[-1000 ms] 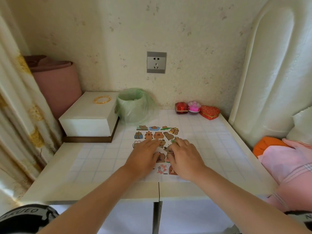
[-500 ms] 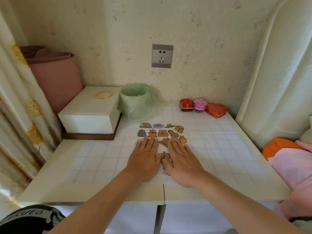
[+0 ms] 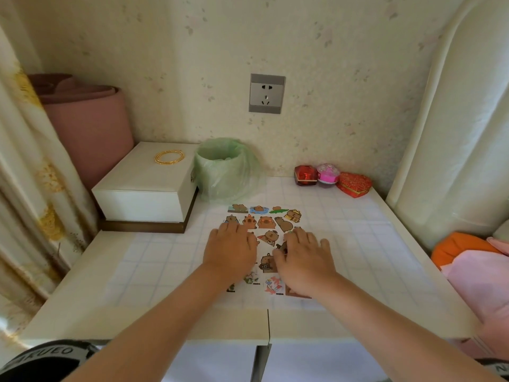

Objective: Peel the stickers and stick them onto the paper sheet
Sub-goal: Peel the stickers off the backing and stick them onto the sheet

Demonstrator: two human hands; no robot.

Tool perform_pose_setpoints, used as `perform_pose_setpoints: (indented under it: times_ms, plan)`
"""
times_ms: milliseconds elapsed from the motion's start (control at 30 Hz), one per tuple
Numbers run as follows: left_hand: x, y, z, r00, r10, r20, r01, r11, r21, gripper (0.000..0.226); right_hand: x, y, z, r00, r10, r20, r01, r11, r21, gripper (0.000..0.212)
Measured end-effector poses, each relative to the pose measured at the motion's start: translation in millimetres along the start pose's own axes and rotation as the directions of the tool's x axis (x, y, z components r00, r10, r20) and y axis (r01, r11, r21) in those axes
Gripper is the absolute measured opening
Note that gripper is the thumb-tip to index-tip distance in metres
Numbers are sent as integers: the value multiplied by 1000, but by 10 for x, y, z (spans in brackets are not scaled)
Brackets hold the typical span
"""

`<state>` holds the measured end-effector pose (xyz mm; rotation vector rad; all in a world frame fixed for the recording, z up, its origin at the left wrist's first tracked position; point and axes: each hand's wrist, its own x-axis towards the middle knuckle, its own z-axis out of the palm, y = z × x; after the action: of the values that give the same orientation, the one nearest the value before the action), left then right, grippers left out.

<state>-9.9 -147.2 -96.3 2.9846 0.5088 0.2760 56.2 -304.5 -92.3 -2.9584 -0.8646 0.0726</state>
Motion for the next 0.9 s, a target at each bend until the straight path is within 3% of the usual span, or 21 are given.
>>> perform_pose_setpoints:
  times_ms: [133,200,300,400,567,900]
  plan:
    - [376,-110,13,979,169,-110,-184,972,-144,42,312,5,-98,990,-110,-83,115,992,55,51]
    - [509,-112,40,964,257,-73,-266,947,-181,49,490,4,-84,977,-207,-54,210,976,60,56]
    - [654,-131,105,957,281,68,-267,949,-168,53,708,-12,-95,965,-259,23,257,963,82,59]
    - [697,-176,224,955,251,156,-239,966,-94,57,854,36,-36,954,-291,73,285,955,80,59]
    - [687,-177,304,969,176,172,-165,983,-76,59,885,105,94,956,-281,80,271,955,120,61]
    - [634,-150,293,982,-71,175,84,995,-63,68,912,105,158,997,-56,53,50,993,107,81]
